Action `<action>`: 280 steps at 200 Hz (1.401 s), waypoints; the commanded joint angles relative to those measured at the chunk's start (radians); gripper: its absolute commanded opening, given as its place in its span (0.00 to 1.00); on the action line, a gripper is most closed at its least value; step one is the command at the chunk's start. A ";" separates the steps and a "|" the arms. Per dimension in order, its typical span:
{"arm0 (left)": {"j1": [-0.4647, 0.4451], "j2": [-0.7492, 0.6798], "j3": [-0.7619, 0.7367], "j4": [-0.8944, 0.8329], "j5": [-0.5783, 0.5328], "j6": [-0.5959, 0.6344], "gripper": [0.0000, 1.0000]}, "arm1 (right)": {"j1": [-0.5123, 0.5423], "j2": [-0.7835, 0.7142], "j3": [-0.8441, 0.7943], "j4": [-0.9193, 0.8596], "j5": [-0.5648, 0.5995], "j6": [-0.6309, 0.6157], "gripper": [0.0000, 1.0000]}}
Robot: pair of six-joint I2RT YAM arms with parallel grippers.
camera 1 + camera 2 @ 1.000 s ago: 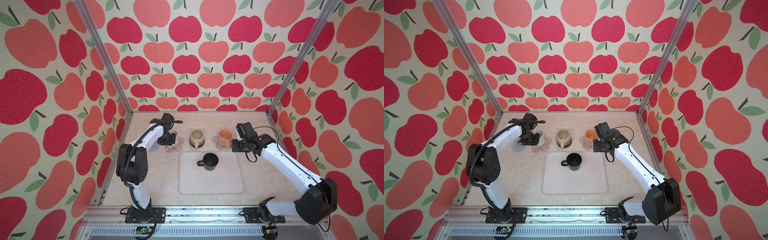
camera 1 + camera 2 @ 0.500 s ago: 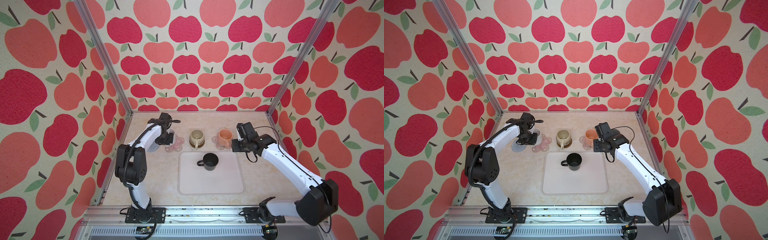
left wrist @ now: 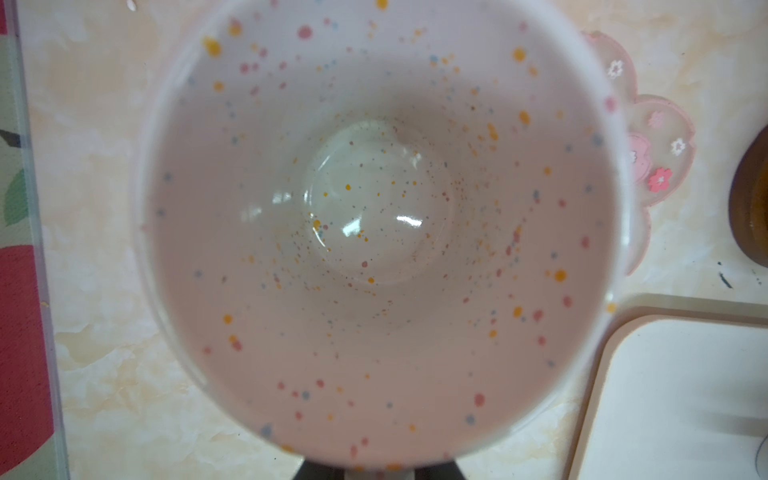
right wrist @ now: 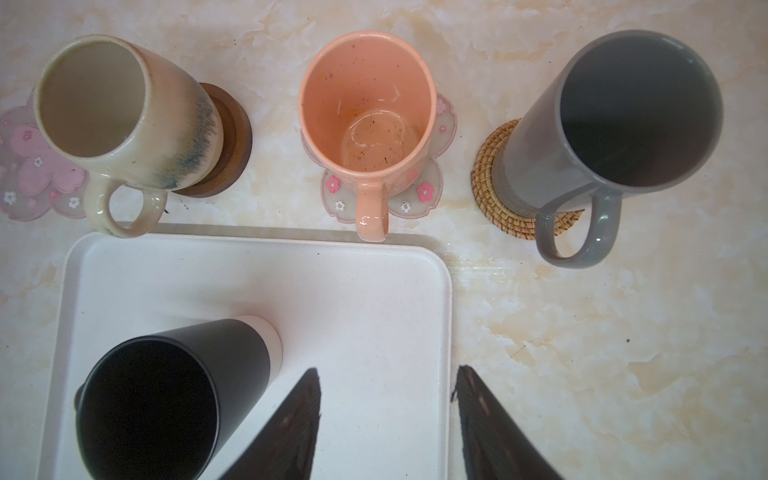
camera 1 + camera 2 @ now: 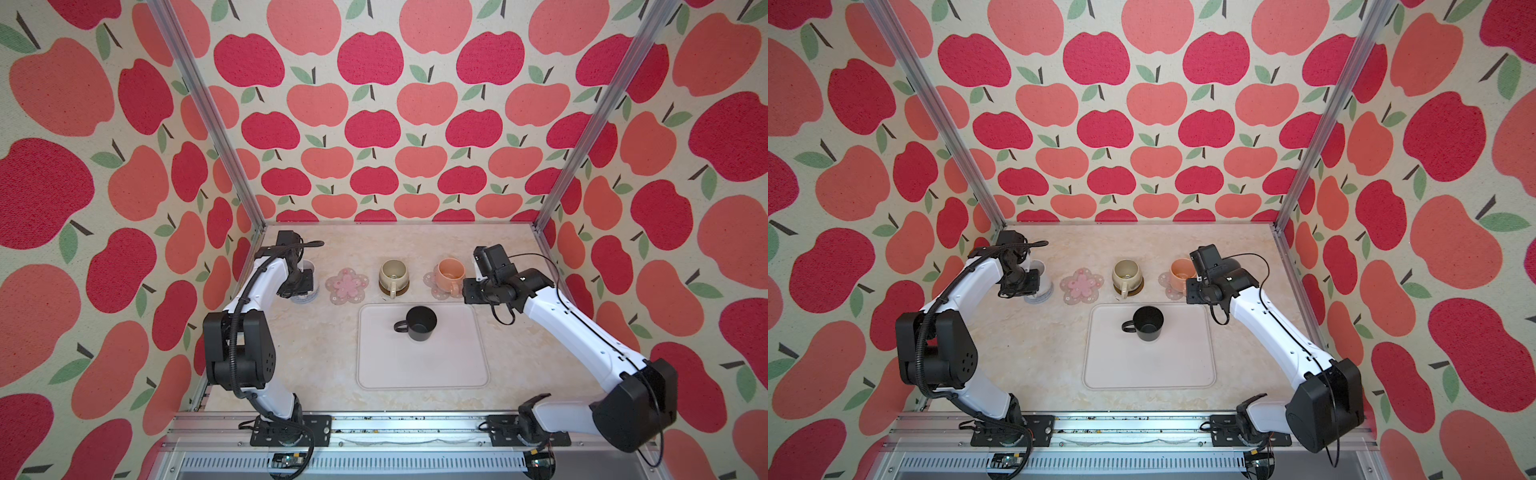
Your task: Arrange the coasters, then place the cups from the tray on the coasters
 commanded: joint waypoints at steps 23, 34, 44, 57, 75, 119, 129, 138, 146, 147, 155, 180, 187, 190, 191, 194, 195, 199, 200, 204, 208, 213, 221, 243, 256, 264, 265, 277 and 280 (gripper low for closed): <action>0.035 -0.044 -0.029 0.083 0.004 0.044 0.00 | -0.006 -0.026 0.002 -0.016 -0.013 0.021 0.55; 0.038 -0.043 -0.038 0.095 0.005 0.060 0.00 | -0.006 -0.030 0.000 -0.017 -0.010 0.021 0.55; 0.040 -0.040 -0.045 0.101 0.000 0.075 0.00 | -0.006 -0.033 -0.002 -0.017 -0.008 0.022 0.55; 0.046 -0.034 -0.049 0.106 -0.011 0.091 0.00 | -0.007 -0.037 -0.007 -0.016 -0.005 0.021 0.55; 0.058 -0.029 -0.055 0.119 0.000 0.108 0.00 | -0.007 -0.045 -0.014 -0.014 -0.004 0.020 0.55; 0.089 -0.041 -0.063 0.155 0.038 0.126 0.00 | -0.005 -0.050 -0.027 -0.014 -0.001 0.014 0.55; 0.094 -0.041 -0.063 0.154 0.046 0.131 0.00 | -0.007 -0.050 -0.031 -0.011 0.001 0.014 0.55; 0.093 -0.038 -0.065 0.156 0.052 0.136 0.00 | -0.006 -0.051 -0.033 -0.010 0.001 0.015 0.55; 0.094 -0.037 -0.067 0.157 0.060 0.140 0.00 | -0.006 -0.053 -0.037 -0.007 0.001 0.014 0.55; 0.094 -0.037 -0.068 0.156 0.061 0.140 0.00 | -0.006 -0.053 -0.037 -0.007 0.002 0.014 0.55; 0.094 -0.033 -0.070 0.160 0.067 0.140 0.00 | -0.007 -0.053 -0.040 -0.006 0.001 0.014 0.55; 0.093 -0.026 -0.074 0.163 0.072 0.142 0.00 | -0.006 -0.057 -0.047 -0.002 0.001 0.014 0.55; 0.094 -0.021 -0.073 0.162 0.072 0.141 0.00 | -0.005 -0.057 -0.050 0.000 0.001 0.015 0.55; 0.093 -0.021 -0.073 0.160 0.071 0.142 0.00 | -0.006 -0.059 -0.050 0.000 0.002 0.014 0.55; 0.093 -0.020 -0.073 0.160 0.071 0.142 0.00 | -0.007 -0.059 -0.051 0.000 0.002 0.014 0.55; 0.094 -0.018 -0.072 0.160 0.072 0.141 0.00 | -0.006 -0.059 -0.051 0.000 0.003 0.014 0.55; 0.094 -0.018 -0.072 0.159 0.072 0.142 0.00 | -0.006 -0.059 -0.052 0.000 0.002 0.014 0.56; 0.094 -0.016 -0.071 0.159 0.071 0.141 0.00 | -0.006 -0.060 -0.053 0.001 0.003 0.014 0.56; 0.094 -0.015 -0.071 0.159 0.071 0.141 0.00 | -0.006 -0.060 -0.053 0.001 0.002 0.014 0.56; 0.094 -0.012 -0.072 0.158 0.072 0.142 0.00 | -0.006 -0.060 -0.055 0.002 0.003 0.014 0.55; 0.094 -0.010 -0.072 0.159 0.070 0.142 0.00 | -0.007 -0.061 -0.056 0.002 0.002 0.014 0.56; 0.094 -0.008 -0.074 0.161 0.069 0.141 0.00 | -0.006 -0.062 -0.058 0.004 0.002 0.014 0.56; 0.094 -0.009 -0.076 0.164 0.069 0.143 0.00 | -0.006 -0.063 -0.061 0.007 0.001 0.015 0.55; 0.094 -0.010 -0.079 0.172 0.070 0.145 0.00 | -0.006 -0.062 -0.065 0.010 0.000 0.015 0.55; 0.093 -0.002 -0.076 0.168 0.075 0.146 0.00 | -0.007 -0.063 -0.067 0.012 -0.002 0.015 0.56; 0.092 0.005 -0.074 0.166 0.075 0.145 0.00 | -0.006 -0.063 -0.069 0.013 -0.003 0.015 0.56; 0.092 0.006 -0.074 0.166 0.075 0.145 0.00 | -0.006 -0.063 -0.069 0.013 -0.003 0.015 0.56; 0.091 0.016 -0.074 0.165 0.072 0.144 0.00 | -0.005 -0.062 -0.070 0.015 -0.004 0.015 0.55; 0.092 0.017 -0.074 0.165 0.072 0.143 0.00 | -0.006 -0.064 -0.070 0.014 -0.003 0.015 0.55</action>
